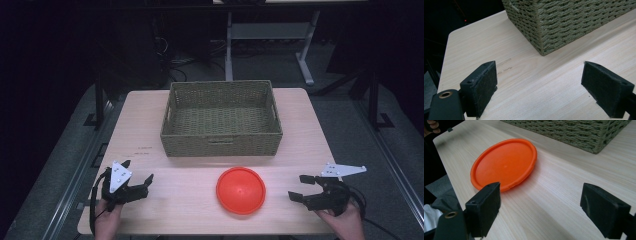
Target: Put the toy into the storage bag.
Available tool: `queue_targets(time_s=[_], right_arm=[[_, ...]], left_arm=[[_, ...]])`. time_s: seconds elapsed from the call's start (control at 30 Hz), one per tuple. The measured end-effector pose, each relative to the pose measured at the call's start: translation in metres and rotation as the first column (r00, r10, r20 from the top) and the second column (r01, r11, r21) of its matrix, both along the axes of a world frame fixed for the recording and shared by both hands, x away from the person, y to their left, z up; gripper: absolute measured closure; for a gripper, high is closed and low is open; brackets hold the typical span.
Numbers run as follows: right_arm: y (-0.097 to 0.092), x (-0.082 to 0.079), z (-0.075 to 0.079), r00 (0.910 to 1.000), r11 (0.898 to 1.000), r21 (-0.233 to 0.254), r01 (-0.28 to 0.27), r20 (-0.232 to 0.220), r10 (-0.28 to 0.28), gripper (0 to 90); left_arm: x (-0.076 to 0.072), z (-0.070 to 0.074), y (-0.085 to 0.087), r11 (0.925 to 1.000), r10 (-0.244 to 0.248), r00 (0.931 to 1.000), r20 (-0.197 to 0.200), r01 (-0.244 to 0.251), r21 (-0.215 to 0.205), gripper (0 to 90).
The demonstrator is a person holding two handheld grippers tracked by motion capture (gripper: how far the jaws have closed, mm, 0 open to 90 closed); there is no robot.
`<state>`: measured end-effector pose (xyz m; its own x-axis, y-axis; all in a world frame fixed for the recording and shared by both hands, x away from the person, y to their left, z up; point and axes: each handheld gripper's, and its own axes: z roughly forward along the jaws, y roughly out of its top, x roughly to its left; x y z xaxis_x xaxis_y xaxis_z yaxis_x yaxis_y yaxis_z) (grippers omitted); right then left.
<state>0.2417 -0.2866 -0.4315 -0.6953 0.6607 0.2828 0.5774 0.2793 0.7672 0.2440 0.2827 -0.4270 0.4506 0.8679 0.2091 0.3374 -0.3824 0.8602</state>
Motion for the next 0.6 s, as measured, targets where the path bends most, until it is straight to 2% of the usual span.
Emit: queue_targets(time_s=[0.13,0.33,0.6], right_arm=[[0.004,0.002,0.002,1.0000,1.000,-0.005,-0.006,0.000,0.006,15.7],[0.018,0.010,0.006,0.9990,0.998,-0.047,-0.045,-0.006,0.045,15.6],[0.031,0.019,0.014,0.9968,0.996,-0.054,-0.074,-0.034,0.072,15.5]], left_arm=[[0.001,0.000,0.001,1.0000,0.004,1.0000,-0.003,-0.004,-0.004,12.8],[0.000,0.000,0.000,1.0000,-0.002,1.0000,0.004,0.002,-0.003,12.8],[0.001,0.000,0.001,0.9999,-0.006,1.0000,-0.002,0.006,-0.013,12.8]])
